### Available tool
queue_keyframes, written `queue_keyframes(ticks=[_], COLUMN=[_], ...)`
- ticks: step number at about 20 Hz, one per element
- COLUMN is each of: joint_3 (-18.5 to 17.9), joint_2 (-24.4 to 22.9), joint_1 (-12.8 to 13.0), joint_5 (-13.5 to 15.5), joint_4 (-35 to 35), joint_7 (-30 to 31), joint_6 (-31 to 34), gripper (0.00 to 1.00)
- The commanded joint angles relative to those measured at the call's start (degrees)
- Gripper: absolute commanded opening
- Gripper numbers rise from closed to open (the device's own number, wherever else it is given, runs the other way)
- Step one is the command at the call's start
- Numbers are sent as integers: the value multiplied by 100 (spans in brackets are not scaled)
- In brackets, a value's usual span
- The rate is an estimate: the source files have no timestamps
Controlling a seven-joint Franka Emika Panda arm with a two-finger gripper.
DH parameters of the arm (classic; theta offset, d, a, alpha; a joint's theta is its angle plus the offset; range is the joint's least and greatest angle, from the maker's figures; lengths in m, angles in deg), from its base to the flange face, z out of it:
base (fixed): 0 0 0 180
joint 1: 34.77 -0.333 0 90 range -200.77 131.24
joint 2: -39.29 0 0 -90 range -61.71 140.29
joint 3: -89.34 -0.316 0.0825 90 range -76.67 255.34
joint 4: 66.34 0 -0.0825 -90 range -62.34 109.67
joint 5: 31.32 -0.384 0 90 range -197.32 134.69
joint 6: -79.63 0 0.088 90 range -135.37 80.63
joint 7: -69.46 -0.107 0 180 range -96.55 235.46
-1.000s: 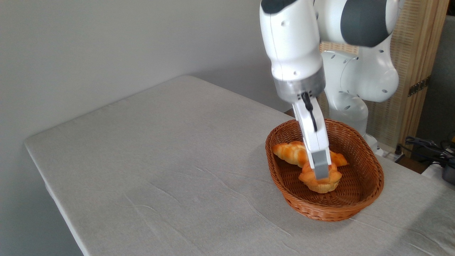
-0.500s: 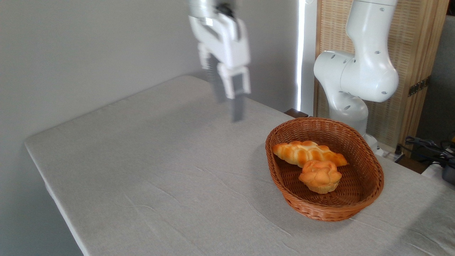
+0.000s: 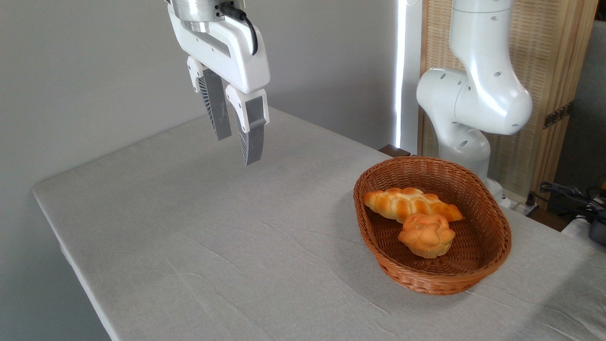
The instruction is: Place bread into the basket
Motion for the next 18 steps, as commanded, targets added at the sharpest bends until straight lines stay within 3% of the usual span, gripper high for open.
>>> queue_keyframes(ticks=[1, 7, 10, 14, 18], joint_3=[45, 28, 54, 45, -16], joint_2=[39, -49, -40, -40, -40], joint_1=[-71, -45, -36, -36, -36], joint_5=[-64, -143, -854, -829, -557], joint_4=[-133, 245, 219, 210, 201], joint_7=[111, 67, 120, 120, 128], joint_6=[174, -213, 24, 25, -10], gripper=[100, 100, 100, 100, 100])
